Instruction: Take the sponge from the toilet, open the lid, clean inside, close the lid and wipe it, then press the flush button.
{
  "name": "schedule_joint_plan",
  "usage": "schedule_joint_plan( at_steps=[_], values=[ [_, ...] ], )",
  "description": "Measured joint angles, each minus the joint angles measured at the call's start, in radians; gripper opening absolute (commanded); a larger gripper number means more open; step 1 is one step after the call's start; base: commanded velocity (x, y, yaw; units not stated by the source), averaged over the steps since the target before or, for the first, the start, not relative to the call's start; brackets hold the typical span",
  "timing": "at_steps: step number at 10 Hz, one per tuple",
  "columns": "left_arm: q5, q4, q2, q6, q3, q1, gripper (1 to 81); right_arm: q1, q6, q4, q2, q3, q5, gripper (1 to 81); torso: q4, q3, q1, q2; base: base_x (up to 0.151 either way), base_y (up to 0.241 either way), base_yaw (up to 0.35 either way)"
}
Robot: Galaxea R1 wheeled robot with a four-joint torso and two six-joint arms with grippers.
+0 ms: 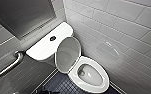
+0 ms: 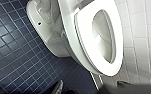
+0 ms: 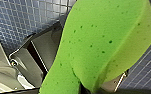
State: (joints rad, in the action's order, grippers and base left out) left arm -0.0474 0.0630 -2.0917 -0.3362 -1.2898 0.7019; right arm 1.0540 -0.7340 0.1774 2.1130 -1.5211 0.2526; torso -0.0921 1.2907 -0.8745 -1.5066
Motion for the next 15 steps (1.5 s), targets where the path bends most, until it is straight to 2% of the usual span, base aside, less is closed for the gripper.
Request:
schedule_joint_plan(
  at_steps=[1, 4, 6, 7, 8, 12, 15],
  values=[
    [0.004, 0.001, 0.003, -0.043, 0.000, -0.022, 81.1, 0.035, 0.001, 0.011, 0.036, -0.043, -0.040, 1.0, 0.000, 0.000, 0.000, 0.000, 0.000, 0.000, 0.000],
    [0.011, 0.003, 0.023, -0.121, 0.008, -0.079, 81.1, 0.200, 0.016, 0.084, 0.147, -0.181, -0.240, 1.0, 0.000, 0.000, 0.000, 0.000, 0.000, 0.000, 0.000],
    [0.008, 0.004, 0.031, -0.234, 0.008, -0.119, 81.1, 0.312, 0.021, 0.137, 0.176, -0.280, -0.407, 1.0, 0.000, 0.000, 0.000, 0.000, 0.000, 0.000, 0.000],
    [0.010, 0.004, 0.031, -0.269, 0.008, -0.132, 81.1, 0.338, 0.024, 0.150, 0.186, -0.306, -0.451, 1.0, 0.000, 0.000, 0.000, 0.000, 0.000, 0.000, 0.000],
    [0.013, 0.004, 0.030, -0.296, 0.007, -0.158, 81.1, 0.398, 0.027, 0.191, 0.231, -0.374, -0.556, 1.0, 0.000, 0.000, 0.000, 0.000, 0.000, 0.000, 0.000],
    [0.018, 0.005, 0.001, -0.381, -0.027, -0.273, 81.1, 0.528, 0.032, 0.286, 0.330, -0.463, -0.725, 1.0, 0.000, 0.000, 0.000, 0.000, 0.000, 0.000, 0.000],
    [0.038, 0.003, -0.036, -0.404, -0.079, -0.294, 81.1, 0.538, 0.034, 0.300, 0.333, -0.468, -0.754, 1.0, 0.000, 0.000, 0.000, 0.000, 0.000, 0.000, 0.000]
  ],
)
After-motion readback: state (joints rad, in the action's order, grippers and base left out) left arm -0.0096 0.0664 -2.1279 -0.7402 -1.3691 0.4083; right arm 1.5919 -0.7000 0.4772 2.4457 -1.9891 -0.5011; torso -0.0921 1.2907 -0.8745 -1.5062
